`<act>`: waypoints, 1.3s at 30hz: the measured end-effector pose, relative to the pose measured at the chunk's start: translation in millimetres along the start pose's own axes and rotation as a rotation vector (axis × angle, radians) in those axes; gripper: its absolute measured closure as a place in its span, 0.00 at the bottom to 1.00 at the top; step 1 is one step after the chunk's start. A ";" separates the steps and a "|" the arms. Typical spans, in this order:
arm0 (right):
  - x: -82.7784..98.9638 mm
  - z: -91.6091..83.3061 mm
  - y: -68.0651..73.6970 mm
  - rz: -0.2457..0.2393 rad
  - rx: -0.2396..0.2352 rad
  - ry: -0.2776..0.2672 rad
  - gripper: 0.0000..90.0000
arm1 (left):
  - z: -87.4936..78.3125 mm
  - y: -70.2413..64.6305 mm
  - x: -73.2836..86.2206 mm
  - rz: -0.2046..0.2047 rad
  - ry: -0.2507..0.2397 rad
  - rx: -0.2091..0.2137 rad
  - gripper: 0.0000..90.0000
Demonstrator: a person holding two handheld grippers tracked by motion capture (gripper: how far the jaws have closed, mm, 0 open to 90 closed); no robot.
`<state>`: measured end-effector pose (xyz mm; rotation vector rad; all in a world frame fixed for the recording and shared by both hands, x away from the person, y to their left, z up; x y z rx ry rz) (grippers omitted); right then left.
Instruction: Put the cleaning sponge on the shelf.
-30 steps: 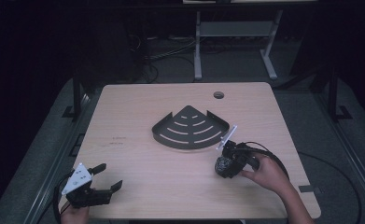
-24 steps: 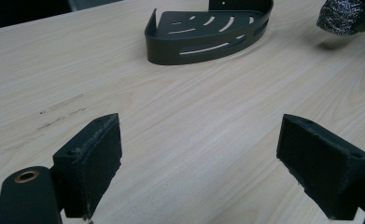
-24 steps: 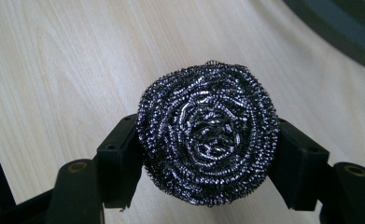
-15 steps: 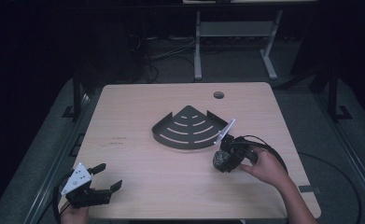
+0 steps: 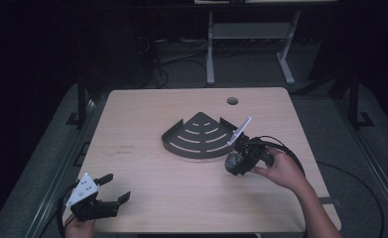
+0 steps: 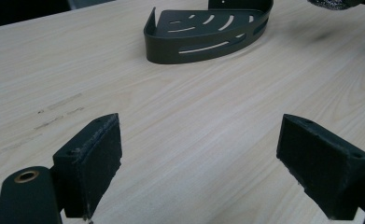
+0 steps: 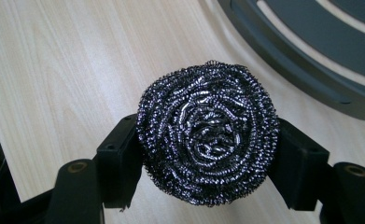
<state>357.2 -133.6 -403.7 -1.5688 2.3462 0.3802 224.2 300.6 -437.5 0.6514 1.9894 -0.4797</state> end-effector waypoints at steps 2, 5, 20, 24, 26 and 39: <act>-2.2 -1.5 -1.2 0.001 0.003 0.000 0.37 | 0.1 0.0 -0.2 0.002 0.001 0.001 0.15; -7.4 -3.2 -2.5 0.001 0.000 -0.009 0.37 | 0.7 -0.4 0.0 0.000 0.000 0.002 0.15; -29.9 -7.4 -12.9 -0.008 -0.004 -0.011 0.37 | 1.5 -1.0 -0.2 0.003 0.004 0.003 0.15; -35.4 -5.2 -16.0 -0.011 -0.007 0.006 0.37 | 1.3 -0.8 -0.3 0.000 -0.001 0.006 0.15; -37.6 -4.9 -17.7 -0.010 -0.012 0.011 0.37 | 0.9 -0.4 -0.2 -0.004 -0.002 0.006 0.15; -48.2 -5.6 -28.1 -0.007 -0.013 0.015 0.37 | -0.6 1.2 0.1 -0.004 -0.004 0.001 0.15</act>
Point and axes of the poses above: each handheld gripper's, and its own axes: z roughly forward along the jaws, x roughly out of its underside, y roughly to its left, the point moved 2 cm from there along z, roughly forward along the jaws, and after that the axes turned 5 degrees about -z, right-handed, at the moved point
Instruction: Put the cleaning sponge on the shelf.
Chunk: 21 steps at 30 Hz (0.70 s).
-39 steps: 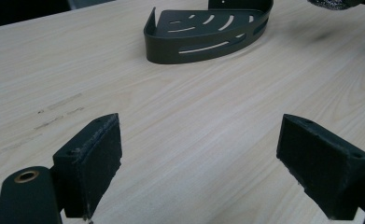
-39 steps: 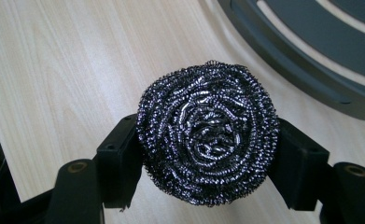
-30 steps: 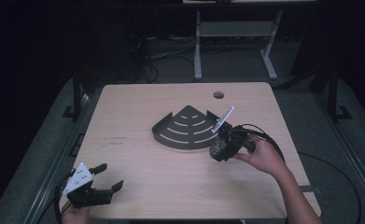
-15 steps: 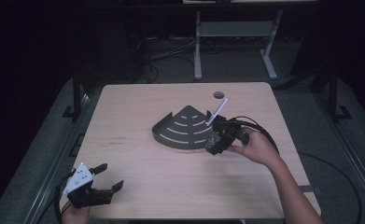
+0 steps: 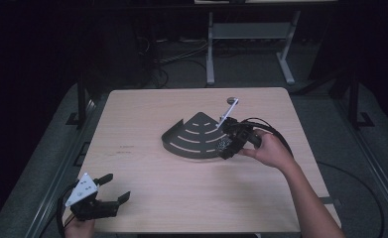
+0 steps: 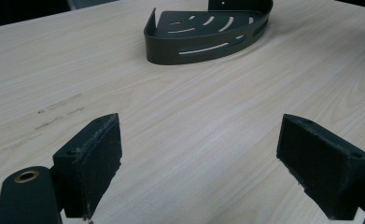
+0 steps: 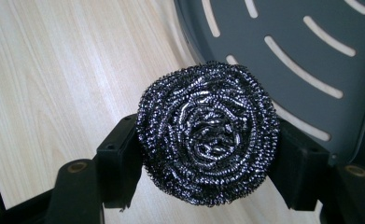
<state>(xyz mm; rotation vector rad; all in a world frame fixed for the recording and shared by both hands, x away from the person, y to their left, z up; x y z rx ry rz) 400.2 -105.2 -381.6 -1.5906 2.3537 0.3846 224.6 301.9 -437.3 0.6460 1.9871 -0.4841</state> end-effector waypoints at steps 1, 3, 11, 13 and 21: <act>-1.3 -0.6 -0.7 -0.005 0.002 0.004 0.37 | 0.0 -0.1 -0.1 -0.001 -0.002 0.002 0.15; -3.6 -1.8 -1.3 -0.005 0.001 0.000 0.36 | 0.0 0.0 -0.2 -0.003 -0.003 0.004 0.15; -16.6 1.1 -7.2 -0.010 -0.007 0.012 0.36 | 0.2 0.6 0.1 -0.003 0.000 0.003 0.15; -17.9 1.1 -7.8 -0.012 -0.005 0.014 0.36 | 0.1 0.6 0.1 -0.002 0.001 0.002 0.15; -28.9 3.2 -14.2 -0.013 -0.008 0.015 0.36 | 0.1 1.2 0.5 -0.008 0.000 -0.001 0.15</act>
Point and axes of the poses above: each handheld gripper's, and its own axes: z roughly forward along the jaws, x roughly out of its underside, y roughly to its left, the point moved 2 cm from there along z, roughly forward along the jaws, and after that the axes turned 5 degrees about -z, right-handed, at the moved point
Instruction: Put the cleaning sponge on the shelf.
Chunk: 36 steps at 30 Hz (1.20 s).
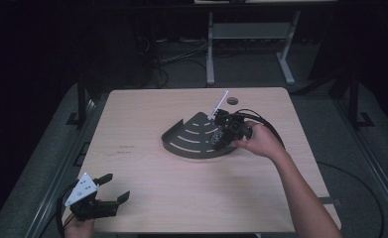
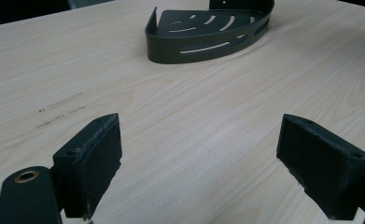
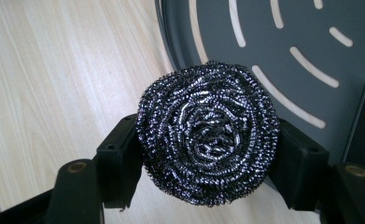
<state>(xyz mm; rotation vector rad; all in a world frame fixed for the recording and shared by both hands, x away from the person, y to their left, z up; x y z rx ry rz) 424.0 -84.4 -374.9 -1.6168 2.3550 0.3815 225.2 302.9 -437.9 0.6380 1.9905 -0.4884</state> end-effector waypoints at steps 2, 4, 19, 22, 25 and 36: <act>-2.2 0.5 -1.1 0.001 -0.001 0.004 0.36 | -0.3 0.6 -0.2 0.006 0.001 -0.001 0.15; -4.9 1.8 -3.0 0.001 0.000 0.009 0.36 | -0.4 0.7 -0.2 0.006 0.001 -0.003 0.15; -17.6 12.6 -16.7 0.023 -0.020 0.003 0.36 | -1.5 1.3 -1.1 0.002 -0.007 -0.005 0.15; -22.0 16.4 -18.9 0.021 -0.020 0.019 0.36 | -1.3 1.4 -0.8 0.002 -0.005 -0.005 0.15; -25.5 19.5 -20.4 0.025 -0.030 0.012 0.36 | -1.2 1.1 -1.1 0.006 -0.005 -0.004 0.15; -27.8 38.6 -33.7 0.052 -0.037 0.031 0.36 | 0.3 0.4 -0.8 0.010 0.005 -0.002 0.15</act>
Point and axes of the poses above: each handheld gripper's, and its own axes: z roughly forward along the jaws, x roughly out of its underside, y roughly to its left, the point moved 2 cm from there along z, roughly forward along the jaws, and after that the axes turned 5 degrees about -z, right-handed, at the moved point
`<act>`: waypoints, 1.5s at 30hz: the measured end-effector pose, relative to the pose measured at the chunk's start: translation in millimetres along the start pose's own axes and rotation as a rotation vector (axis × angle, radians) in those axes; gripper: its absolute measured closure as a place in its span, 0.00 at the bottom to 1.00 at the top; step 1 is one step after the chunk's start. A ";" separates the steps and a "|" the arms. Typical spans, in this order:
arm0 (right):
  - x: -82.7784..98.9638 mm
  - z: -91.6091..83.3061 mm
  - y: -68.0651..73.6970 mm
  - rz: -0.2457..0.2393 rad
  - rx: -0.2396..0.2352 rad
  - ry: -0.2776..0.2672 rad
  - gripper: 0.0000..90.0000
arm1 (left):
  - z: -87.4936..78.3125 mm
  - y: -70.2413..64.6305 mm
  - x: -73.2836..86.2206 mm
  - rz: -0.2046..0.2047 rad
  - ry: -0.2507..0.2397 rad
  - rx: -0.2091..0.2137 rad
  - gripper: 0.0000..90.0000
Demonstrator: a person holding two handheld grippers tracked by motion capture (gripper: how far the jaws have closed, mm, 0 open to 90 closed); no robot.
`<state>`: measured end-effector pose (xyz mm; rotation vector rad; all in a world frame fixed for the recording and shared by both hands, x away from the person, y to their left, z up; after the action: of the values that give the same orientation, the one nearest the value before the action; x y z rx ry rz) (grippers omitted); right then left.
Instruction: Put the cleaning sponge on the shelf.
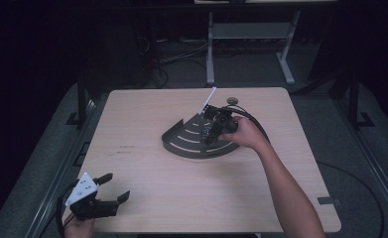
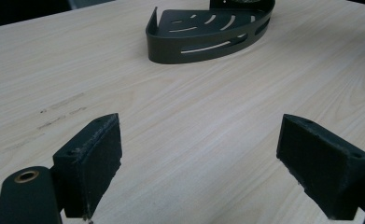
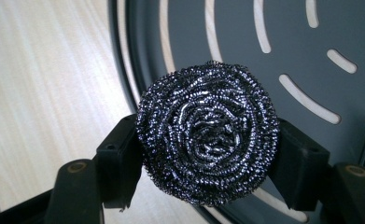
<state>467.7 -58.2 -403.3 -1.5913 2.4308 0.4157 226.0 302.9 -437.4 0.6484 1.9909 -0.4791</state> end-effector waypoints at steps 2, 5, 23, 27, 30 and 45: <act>-0.3 2.8 -3.7 0.014 0.000 0.001 0.36 | -0.3 -0.1 -0.1 0.002 0.000 0.000 0.15; -1.3 5.6 -6.8 0.021 -0.007 0.003 0.36 | -0.3 -0.1 -0.4 0.002 -0.003 0.000 0.15; -2.8 23.0 -25.0 0.062 0.017 -0.003 0.36 | -0.6 0.0 -0.2 0.002 -0.003 0.001 0.15; -3.0 27.5 -27.6 0.073 0.020 -0.003 0.36 | -0.6 0.3 -0.1 0.002 -0.002 0.000 0.15; -3.4 31.9 -28.6 0.076 0.020 0.004 0.36 | -0.9 0.5 -0.1 0.000 -0.004 0.000 0.15; -5.5 48.5 -29.9 0.081 0.020 0.037 0.36 | -1.7 1.2 0.6 -0.003 -0.004 -0.003 0.15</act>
<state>498.2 -48.1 -450.7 -1.5093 2.5259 0.3772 225.3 305.0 -437.2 0.6420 1.9894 -0.4791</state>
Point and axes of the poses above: each handheld gripper's, and its own axes: z roughly forward along the jaws, x roughly out of its underside, y roughly to its left, the point moved 2 cm from there along z, roughly forward along the jaws, and after that the axes turned 5 degrees about -z, right-handed, at the moved point
